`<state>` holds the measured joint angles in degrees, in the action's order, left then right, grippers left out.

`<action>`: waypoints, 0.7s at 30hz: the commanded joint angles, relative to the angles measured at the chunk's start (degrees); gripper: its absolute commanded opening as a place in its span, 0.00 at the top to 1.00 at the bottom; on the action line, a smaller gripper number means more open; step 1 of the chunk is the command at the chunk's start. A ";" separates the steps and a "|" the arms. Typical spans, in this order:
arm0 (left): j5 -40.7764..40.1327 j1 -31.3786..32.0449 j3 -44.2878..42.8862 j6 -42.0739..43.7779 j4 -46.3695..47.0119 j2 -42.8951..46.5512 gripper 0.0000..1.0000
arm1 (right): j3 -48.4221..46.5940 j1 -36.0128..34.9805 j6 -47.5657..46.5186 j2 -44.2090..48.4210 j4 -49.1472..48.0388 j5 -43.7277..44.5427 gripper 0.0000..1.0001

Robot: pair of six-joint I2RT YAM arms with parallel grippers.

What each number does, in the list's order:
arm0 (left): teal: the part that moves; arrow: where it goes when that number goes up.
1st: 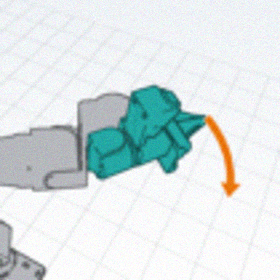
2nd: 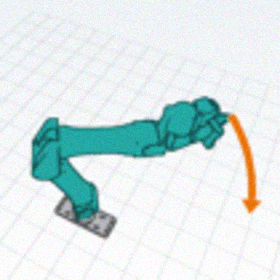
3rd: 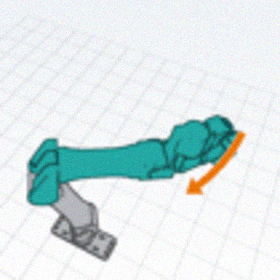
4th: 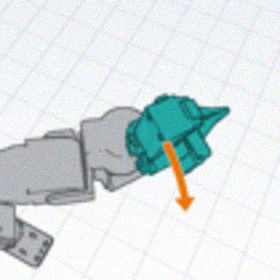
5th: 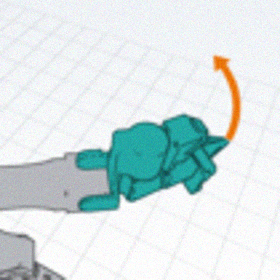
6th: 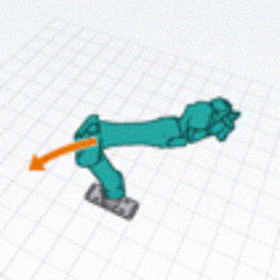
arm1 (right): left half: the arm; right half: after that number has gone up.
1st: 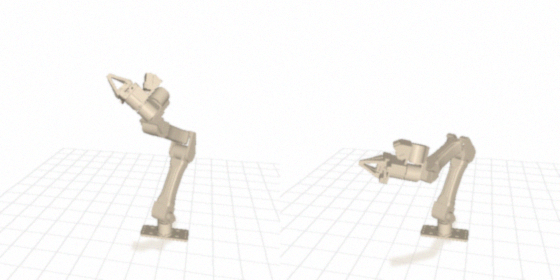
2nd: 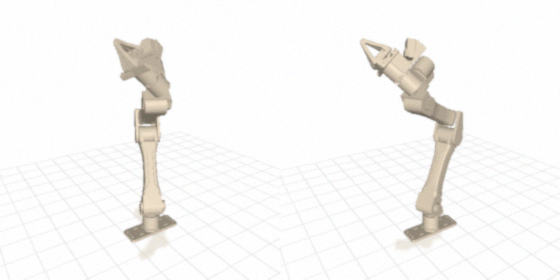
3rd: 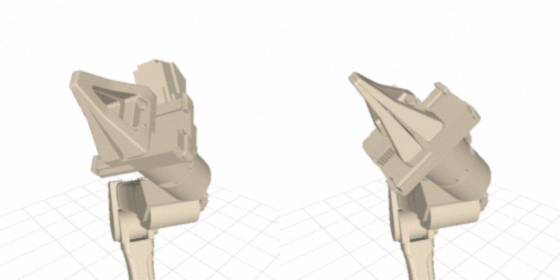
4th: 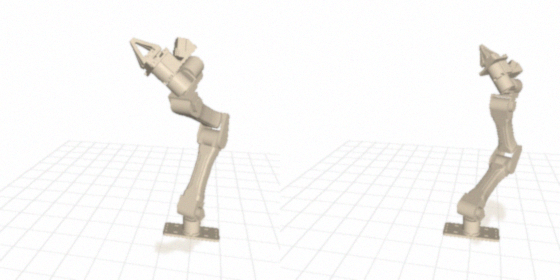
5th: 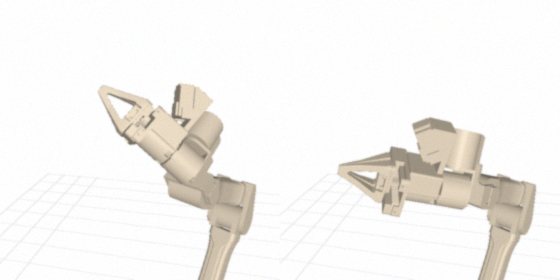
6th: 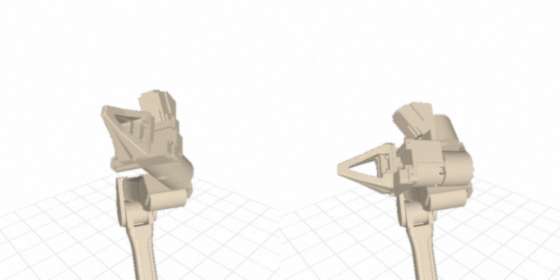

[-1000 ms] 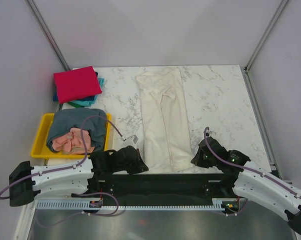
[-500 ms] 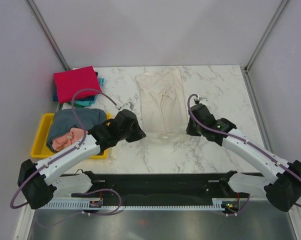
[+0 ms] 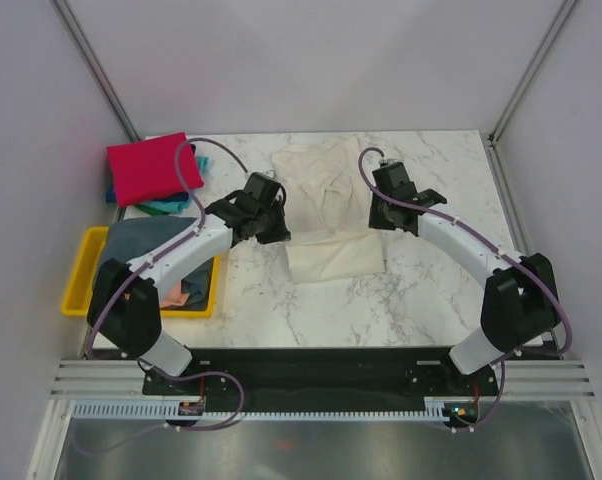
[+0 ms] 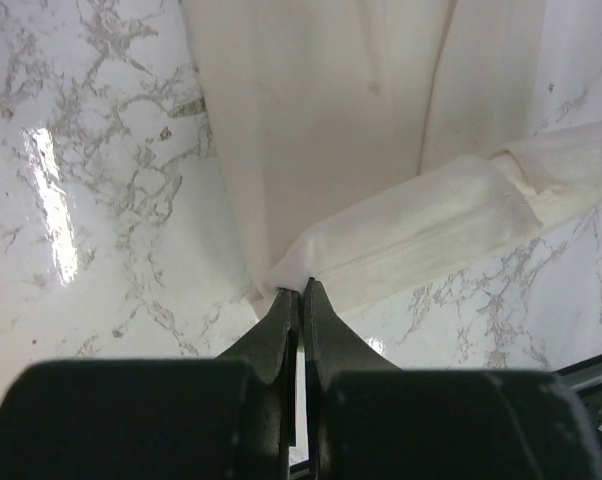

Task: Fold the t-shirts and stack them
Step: Fold the tshirt

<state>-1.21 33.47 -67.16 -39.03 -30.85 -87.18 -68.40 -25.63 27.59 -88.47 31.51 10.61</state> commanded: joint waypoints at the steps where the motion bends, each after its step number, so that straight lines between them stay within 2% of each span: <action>1: 0.86 -2.09 -4.30 5.18 1.67 -3.25 0.98 | -4.28 1.81 -2.81 -2.92 -3.64 -2.26 1.00; 6: 5.34 -4.29 -7.99 6.94 2.28 -10.46 0.98 | -7.44 3.12 -3.51 -7.59 -4.43 -4.19 1.00; 21: 10.00 -9.65 -19.24 9.93 3.34 -26.02 0.96 | -17.55 7.61 -4.30 -24.29 -5.14 -7.97 1.00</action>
<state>6.87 24.49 -82.78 -32.47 -28.99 -111.72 -82.28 -19.09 24.29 -111.33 27.77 3.33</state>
